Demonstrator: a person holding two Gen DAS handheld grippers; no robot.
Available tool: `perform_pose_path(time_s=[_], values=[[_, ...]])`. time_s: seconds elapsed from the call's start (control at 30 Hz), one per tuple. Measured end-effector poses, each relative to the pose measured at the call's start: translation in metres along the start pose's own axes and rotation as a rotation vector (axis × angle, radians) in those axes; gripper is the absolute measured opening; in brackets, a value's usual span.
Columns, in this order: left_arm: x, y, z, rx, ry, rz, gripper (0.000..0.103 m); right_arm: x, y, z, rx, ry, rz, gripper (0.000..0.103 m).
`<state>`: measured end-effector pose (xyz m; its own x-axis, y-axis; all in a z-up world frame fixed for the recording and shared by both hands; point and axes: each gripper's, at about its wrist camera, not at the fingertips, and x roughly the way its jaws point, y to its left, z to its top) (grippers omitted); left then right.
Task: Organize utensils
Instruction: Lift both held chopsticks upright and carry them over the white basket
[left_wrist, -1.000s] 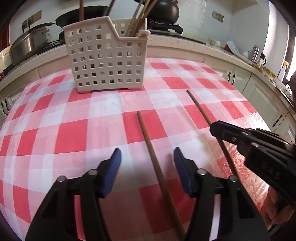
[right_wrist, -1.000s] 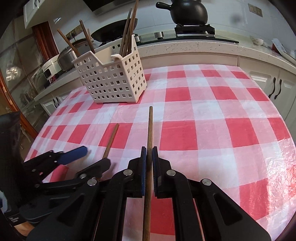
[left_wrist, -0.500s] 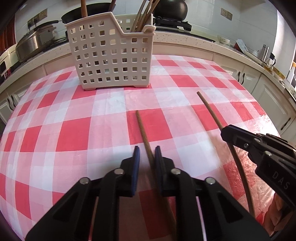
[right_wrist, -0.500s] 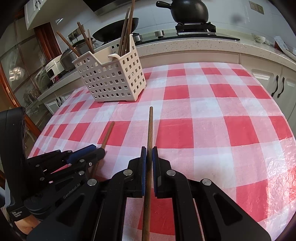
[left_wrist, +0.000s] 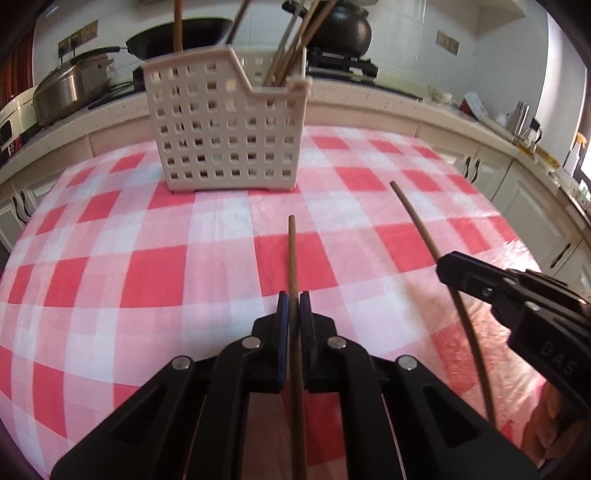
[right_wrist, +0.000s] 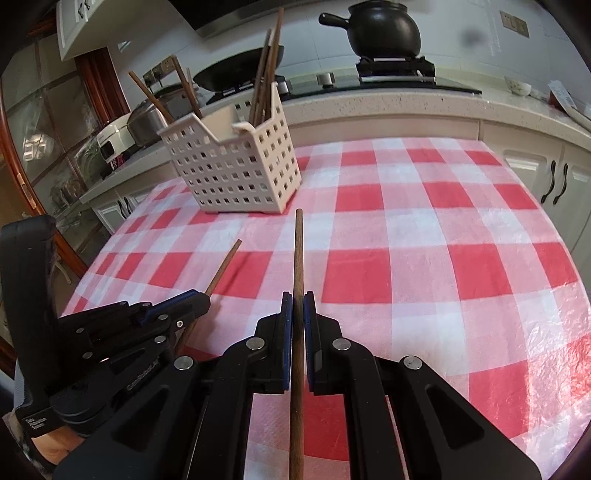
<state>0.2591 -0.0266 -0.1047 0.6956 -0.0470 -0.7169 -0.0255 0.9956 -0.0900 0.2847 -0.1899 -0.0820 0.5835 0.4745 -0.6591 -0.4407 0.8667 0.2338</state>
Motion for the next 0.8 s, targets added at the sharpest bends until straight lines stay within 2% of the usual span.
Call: perform_pose_path(time_s=[0.5, 0.8], values=[[-0.101, 0.022, 0.026, -0.026, -0.259, -0.047, 0.006, -0.056, 0.042, 0.036, -0.066, -0.174, 0.025, 0.007], [-0.135, 0.023, 0.029, -0.005, -0.352, -0.052, 0.006, -0.084, 0.070, 0.040, -0.122, -0.244, 0.013, 0.007]])
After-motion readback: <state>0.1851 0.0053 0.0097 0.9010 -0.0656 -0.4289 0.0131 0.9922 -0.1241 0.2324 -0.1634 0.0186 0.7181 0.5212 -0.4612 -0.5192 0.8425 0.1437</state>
